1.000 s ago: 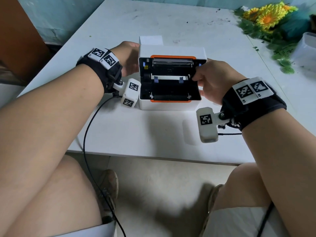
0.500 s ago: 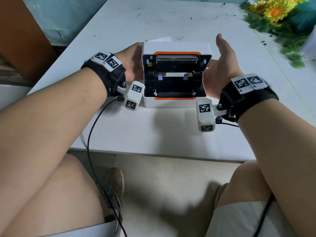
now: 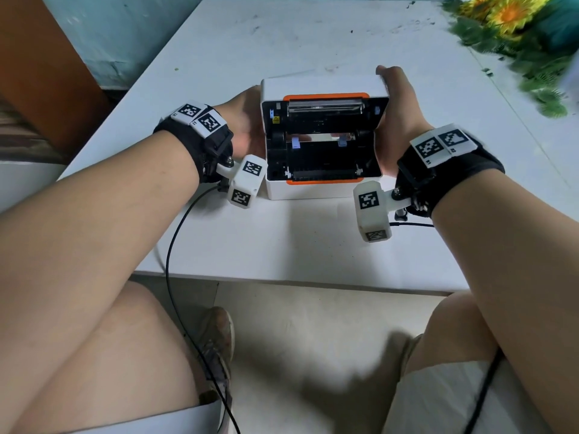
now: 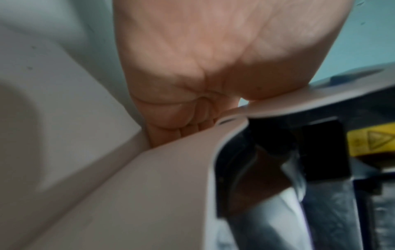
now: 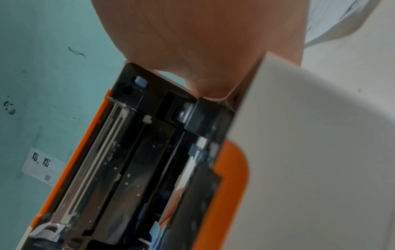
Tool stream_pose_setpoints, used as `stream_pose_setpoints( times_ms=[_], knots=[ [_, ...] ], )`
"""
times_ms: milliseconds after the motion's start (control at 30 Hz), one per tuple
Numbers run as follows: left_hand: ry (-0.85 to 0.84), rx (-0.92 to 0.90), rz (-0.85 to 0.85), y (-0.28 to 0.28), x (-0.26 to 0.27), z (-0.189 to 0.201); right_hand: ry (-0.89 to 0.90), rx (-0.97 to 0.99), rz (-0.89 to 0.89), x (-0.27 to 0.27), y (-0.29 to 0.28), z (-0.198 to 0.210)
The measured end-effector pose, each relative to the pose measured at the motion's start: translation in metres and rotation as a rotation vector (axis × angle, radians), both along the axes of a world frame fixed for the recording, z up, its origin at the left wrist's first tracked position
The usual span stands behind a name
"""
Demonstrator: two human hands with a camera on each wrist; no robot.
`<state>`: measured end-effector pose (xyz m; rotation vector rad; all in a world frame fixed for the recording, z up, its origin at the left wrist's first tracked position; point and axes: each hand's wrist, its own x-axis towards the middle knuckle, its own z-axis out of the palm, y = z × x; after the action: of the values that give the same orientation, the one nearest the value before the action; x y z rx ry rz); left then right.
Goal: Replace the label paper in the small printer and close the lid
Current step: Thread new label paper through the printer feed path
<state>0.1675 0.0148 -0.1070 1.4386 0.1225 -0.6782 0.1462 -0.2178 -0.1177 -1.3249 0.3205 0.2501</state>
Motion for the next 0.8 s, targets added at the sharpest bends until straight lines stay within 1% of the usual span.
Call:
stream_pose_setpoints(
  times_ms=[67,233,400,534,634,700,767,800],
  knots=[
    [-0.01,-0.009,-0.015,0.001,0.001,-0.001,-0.001,0.027,0.042,0.003,-0.003,-0.002],
    [-0.033,0.009,0.055,0.0,0.004,0.0,0.0,0.069,0.085,0.003,-0.006,-0.001],
    [-0.015,-0.001,0.033,0.0,0.0,0.002,0.028,0.053,0.079,0.006,-0.006,-0.001],
    [-0.012,-0.007,0.034,-0.001,0.0,0.003,0.067,0.011,0.04,0.009,-0.005,0.001],
    [-0.014,-0.023,0.081,-0.002,-0.005,0.004,0.056,-0.014,0.048,0.006,-0.003,0.0],
    [0.011,-0.056,0.084,0.0,-0.005,0.005,0.047,-0.01,0.04,0.007,-0.004,-0.001],
    [0.022,-0.045,0.093,0.001,-0.007,0.006,0.06,-0.017,0.025,0.004,-0.002,0.001],
    [0.014,-0.008,0.1,0.001,-0.006,0.008,0.058,-0.027,0.008,0.003,0.0,0.002]
  ],
)
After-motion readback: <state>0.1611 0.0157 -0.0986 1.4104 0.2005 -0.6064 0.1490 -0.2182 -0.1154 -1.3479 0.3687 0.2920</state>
